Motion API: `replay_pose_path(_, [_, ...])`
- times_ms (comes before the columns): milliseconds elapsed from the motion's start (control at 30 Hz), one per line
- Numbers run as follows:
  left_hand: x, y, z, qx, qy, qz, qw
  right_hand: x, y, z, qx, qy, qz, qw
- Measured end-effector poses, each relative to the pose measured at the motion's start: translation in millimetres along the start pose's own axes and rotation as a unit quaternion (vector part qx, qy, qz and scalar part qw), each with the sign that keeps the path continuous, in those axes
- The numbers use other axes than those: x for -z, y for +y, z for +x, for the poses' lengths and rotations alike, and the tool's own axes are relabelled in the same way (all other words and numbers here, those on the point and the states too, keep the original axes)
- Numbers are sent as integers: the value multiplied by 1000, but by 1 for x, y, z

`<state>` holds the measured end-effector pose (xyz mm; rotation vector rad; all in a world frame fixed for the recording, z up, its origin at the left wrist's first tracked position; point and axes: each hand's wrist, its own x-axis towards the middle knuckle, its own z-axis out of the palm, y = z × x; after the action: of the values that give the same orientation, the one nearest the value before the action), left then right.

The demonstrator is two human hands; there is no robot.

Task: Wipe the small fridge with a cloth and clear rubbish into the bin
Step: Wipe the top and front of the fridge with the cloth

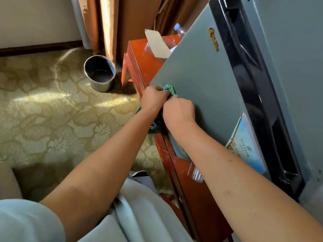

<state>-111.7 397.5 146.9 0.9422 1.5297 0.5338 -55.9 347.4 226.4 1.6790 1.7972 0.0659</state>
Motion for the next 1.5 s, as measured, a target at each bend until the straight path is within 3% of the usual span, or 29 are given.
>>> replay_pose_path(933, [-93, -90, -160, -38, -11, 30, 999, -92, 18, -183, -1, -45, -32, 998])
replay_pose_path(1167, [-117, -122, -186, -46, -10, 15, 999, -122, 18, -216, -8, -41, -36, 998])
replay_pose_path(1500, [-116, -111, -188, -68, 23, 5, 997, -126, 28, -216, -12, 12, -9, 1000])
